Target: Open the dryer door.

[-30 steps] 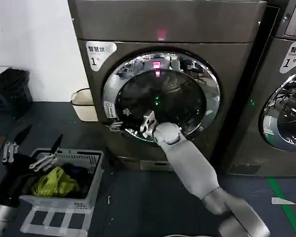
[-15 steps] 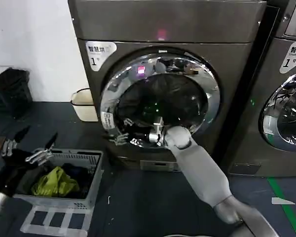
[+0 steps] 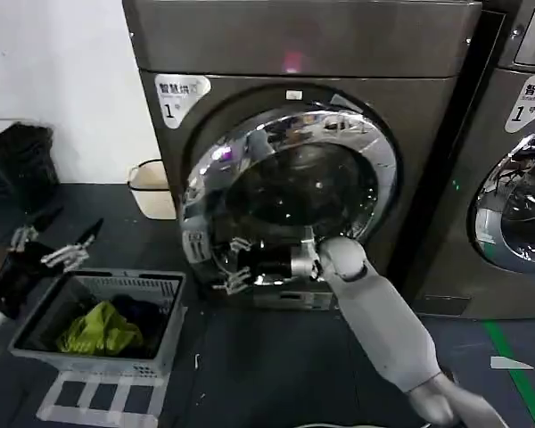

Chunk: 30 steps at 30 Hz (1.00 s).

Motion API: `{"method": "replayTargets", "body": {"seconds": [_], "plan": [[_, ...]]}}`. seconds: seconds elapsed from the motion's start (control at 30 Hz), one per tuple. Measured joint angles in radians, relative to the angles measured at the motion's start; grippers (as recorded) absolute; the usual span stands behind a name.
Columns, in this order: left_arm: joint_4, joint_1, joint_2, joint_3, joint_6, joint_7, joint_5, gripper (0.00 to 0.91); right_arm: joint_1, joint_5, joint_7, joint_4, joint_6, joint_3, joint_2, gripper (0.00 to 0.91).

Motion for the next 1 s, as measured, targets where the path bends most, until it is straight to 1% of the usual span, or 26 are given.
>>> {"method": "replayTargets", "body": {"seconds": [0.2,0.37,0.6,0.83,1.0], "plan": [[0.088,-0.09,0.103,0.094,-0.001,-0.02,-0.06,0.907,-0.02,-0.005,-0.105,0.004,0.011,0.029,-0.012,0.907],[0.134,-0.167,0.171,0.239,-0.014,-0.026,-0.087,0.907,-0.049,-0.006,-0.17,0.037,0.023,0.041,-0.043,0.907],[0.182,-0.277,0.217,0.429,-0.036,-0.028,-0.135,0.907,-0.107,0.018,-0.174,0.115,0.059,0.057,-0.103,0.907],[0.218,-0.354,0.233,0.589,-0.085,-0.013,-0.147,0.907,-0.174,0.044,-0.175,0.205,0.079,0.085,-0.171,0.907],[0.237,-0.409,0.229,0.7,-0.104,0.007,-0.197,0.907,-0.255,0.063,-0.175,0.273,0.092,0.135,-0.224,0.907]]}}
